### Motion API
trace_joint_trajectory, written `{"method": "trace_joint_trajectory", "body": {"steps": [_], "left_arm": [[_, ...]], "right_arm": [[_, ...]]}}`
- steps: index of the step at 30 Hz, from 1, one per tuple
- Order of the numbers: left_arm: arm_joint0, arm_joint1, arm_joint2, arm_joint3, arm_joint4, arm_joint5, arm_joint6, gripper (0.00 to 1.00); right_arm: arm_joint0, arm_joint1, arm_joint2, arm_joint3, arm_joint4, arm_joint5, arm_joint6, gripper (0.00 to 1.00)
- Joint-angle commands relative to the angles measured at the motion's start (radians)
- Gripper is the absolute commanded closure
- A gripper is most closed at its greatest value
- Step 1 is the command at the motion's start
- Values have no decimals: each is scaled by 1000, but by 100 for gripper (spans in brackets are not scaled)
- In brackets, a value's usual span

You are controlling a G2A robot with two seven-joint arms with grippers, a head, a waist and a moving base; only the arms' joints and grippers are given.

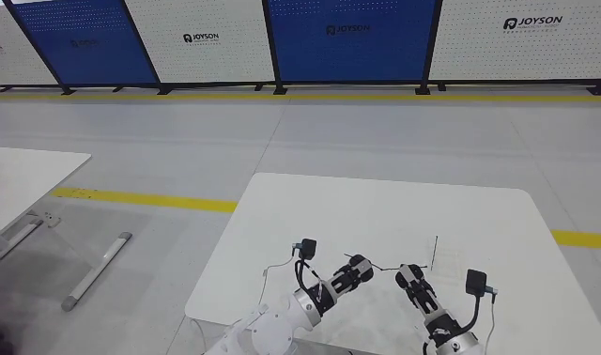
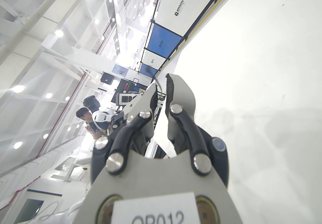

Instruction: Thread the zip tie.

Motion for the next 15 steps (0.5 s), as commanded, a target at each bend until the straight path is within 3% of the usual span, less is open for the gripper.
{"method": "trace_joint_trajectory", "body": {"steps": [1,5,10,15], "left_arm": [[0,0,1,0,2,0,0,100],[1,0,1,0,2,0,1,100],[1,0,2,-1,5,-2,2,100],[5,1,4,-6,14,-34,-10,100]], "right_arm": [[0,0,0,1,1,0,0,86],[1,0,0,1,2,-1,-2,98],[2,0,1,2,2,1,0,100],[4,0,-2,4,-3,1,2,100]]}}
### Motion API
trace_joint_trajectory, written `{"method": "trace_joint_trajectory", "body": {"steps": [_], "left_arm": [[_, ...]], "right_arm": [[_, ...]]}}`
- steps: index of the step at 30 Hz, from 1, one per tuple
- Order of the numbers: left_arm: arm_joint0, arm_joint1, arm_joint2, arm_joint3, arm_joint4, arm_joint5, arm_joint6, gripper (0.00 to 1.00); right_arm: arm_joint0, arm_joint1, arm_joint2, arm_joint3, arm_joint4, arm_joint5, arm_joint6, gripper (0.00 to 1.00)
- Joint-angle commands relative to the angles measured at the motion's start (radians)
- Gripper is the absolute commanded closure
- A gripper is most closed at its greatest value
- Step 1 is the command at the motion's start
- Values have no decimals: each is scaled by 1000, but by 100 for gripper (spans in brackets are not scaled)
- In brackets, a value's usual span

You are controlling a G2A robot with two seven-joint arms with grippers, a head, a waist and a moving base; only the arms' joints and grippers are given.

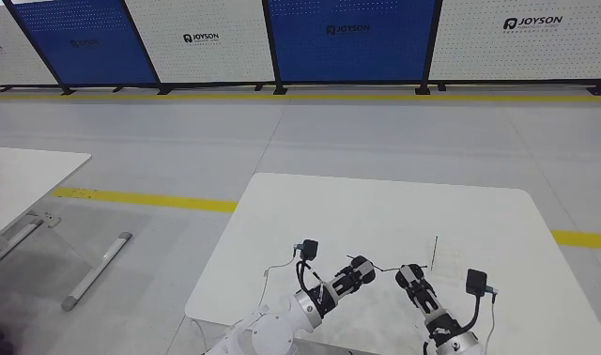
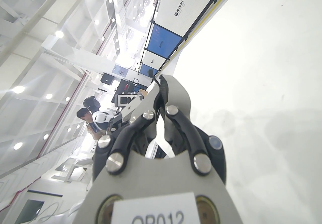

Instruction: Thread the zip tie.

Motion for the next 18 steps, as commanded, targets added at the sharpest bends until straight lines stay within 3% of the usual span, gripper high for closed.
{"method": "trace_joint_trajectory", "body": {"steps": [1,12,18], "left_arm": [[2,1,-1,-1,2,-9,-2,100],[1,3,0,-4,-29,-30,-49,100],[-1,4,-6,-6,-17,-19,-31,100]], "right_arm": [[1,0,-3,0,-8,-2,6,100],[3,3,1,2,16,-35,35,100],[-1,3,4,-2,14,-37,28,100]]}}
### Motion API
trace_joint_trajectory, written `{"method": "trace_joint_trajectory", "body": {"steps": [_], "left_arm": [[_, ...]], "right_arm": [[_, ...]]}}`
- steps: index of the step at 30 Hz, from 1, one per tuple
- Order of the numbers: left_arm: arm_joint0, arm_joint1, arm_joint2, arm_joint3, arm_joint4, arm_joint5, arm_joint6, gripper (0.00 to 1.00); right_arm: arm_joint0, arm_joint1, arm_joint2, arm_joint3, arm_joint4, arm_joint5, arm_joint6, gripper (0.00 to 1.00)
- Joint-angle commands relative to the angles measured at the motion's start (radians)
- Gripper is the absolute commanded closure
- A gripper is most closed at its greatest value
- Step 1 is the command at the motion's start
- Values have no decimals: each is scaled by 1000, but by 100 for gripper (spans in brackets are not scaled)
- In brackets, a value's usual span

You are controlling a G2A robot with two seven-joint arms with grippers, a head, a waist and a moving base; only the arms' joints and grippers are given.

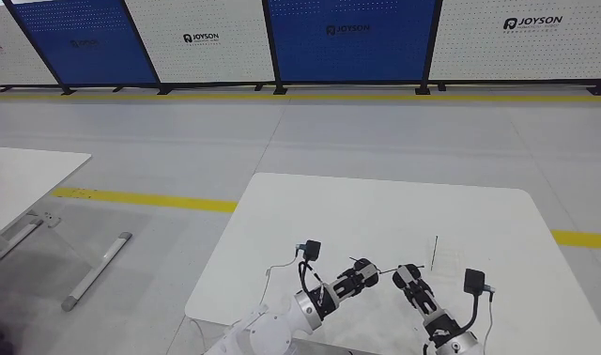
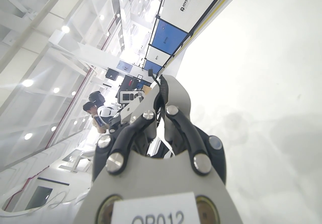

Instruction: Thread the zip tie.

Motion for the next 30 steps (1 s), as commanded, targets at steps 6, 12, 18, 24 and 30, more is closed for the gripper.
{"method": "trace_joint_trajectory", "body": {"steps": [6,12,18,24,30], "left_arm": [[-3,2,-2,-4,44,21,10,100],[-2,4,2,-9,84,45,11,82],[-2,3,7,-10,94,51,21,80],[0,3,9,-9,94,53,26,81],[-7,1,21,-5,103,62,29,84]], "right_arm": [[-10,1,4,-11,-18,8,-15,100],[-15,1,3,-20,-23,11,-28,100],[-19,1,2,-21,-28,11,-36,100],[-21,1,2,-19,-28,7,-40,100],[-23,2,-2,-21,-40,3,-34,100]]}}
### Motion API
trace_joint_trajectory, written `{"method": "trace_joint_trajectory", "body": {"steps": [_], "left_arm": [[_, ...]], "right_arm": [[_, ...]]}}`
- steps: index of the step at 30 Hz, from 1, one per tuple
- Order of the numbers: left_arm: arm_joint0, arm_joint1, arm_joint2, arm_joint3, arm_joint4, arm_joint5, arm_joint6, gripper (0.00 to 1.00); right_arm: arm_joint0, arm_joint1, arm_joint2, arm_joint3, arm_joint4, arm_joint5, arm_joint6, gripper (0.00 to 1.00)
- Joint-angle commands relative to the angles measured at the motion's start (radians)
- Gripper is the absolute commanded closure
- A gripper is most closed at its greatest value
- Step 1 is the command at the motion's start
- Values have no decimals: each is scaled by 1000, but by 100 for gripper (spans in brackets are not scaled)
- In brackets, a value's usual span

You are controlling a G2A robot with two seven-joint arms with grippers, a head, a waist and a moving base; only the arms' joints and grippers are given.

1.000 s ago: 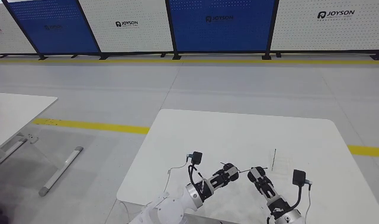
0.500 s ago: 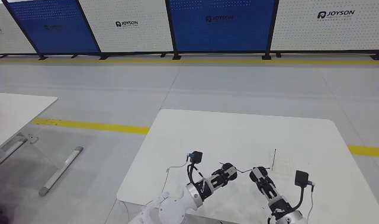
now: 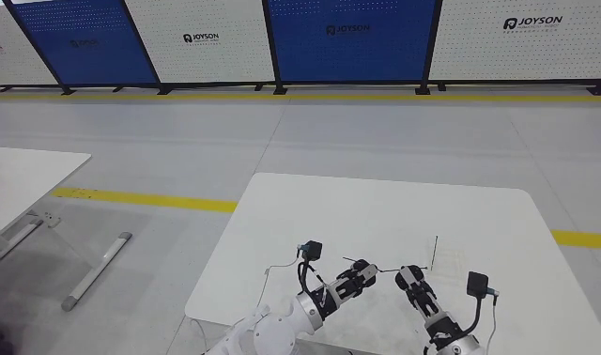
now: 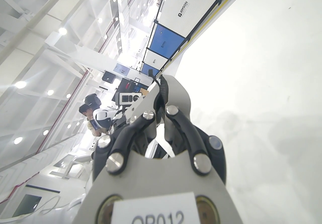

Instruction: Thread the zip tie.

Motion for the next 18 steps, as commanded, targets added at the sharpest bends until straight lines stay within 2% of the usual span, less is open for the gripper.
{"method": "trace_joint_trajectory", "body": {"steps": [1,6,11,18], "left_arm": [[-3,-1,4,1,0,3,1,84],[-11,-3,11,7,0,10,1,87],[-14,-3,13,10,-1,13,0,100],[-14,-3,14,13,-2,12,0,100]], "right_arm": [[0,0,-1,-1,-4,-1,2,100],[-1,1,-3,-1,-7,-3,4,100],[-1,1,-2,0,-9,-6,5,100],[-2,2,-2,0,-6,-9,1,100]]}}
